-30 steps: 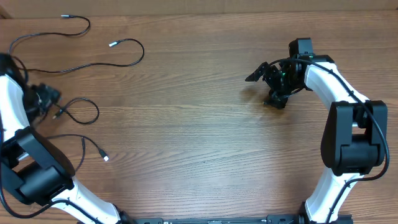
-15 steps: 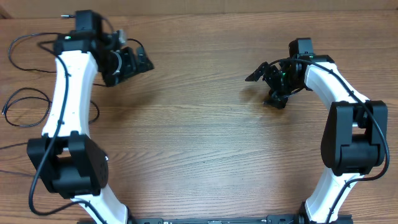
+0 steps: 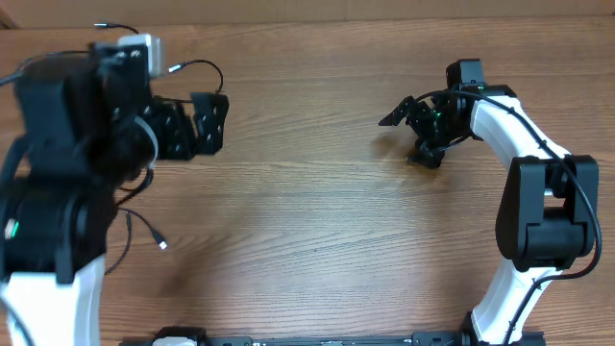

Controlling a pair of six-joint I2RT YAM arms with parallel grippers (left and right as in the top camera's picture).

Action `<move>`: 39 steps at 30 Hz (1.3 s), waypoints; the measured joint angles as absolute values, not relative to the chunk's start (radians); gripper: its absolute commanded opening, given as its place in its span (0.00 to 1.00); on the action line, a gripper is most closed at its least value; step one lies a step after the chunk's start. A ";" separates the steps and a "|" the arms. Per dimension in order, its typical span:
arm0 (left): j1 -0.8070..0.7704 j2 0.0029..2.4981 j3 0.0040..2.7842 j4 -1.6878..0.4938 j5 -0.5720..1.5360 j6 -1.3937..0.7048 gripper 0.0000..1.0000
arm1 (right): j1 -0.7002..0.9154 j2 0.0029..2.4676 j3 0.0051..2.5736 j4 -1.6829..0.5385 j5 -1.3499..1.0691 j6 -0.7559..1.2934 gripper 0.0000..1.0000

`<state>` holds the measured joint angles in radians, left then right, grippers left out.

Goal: Untangle cables

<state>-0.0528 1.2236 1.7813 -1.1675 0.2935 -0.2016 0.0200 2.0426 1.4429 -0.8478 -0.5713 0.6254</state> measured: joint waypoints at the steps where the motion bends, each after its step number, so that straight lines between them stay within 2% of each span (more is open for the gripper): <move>1: -0.053 1.208 1.781 -1.172 0.293 -0.201 1.00 | 0.019 2.043 1.443 -0.866 -0.610 0.620 1.00; 5: -0.053 1.188 1.782 -1.206 0.290 -0.201 1.00 | 0.017 2.033 1.443 -0.916 -0.738 0.542 1.00; 8: -0.053 1.210 1.782 -1.209 0.290 -0.202 1.00 | 0.016 1.960 1.443 -1.012 -0.706 0.516 1.00; 14: -0.053 1.265 1.782 -1.209 0.287 -0.201 1.00 | 0.039 1.552 1.443 -1.111 -0.548 0.498 1.00; 21: -0.053 1.368 1.782 -1.209 0.286 -0.201 1.00 | 0.177 1.155 1.444 -1.221 -0.323 0.501 1.00; 28: -0.053 1.494 1.782 -1.209 0.283 -0.201 1.00 | 0.204 0.863 1.444 -1.258 -0.213 0.502 1.00; 33: -0.053 1.506 1.782 -1.288 0.300 -0.198 1.00 | 0.204 0.797 1.444 -1.277 -0.175 0.505 1.00; 39: -0.053 1.423 1.782 -1.284 0.351 -0.075 0.99 | 0.204 0.796 1.444 -1.334 -0.096 0.540 1.00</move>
<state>-0.0528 1.4235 1.7817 -1.2839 0.3511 -0.0750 0.2035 0.7959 1.4437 -1.3342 -0.0956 0.5396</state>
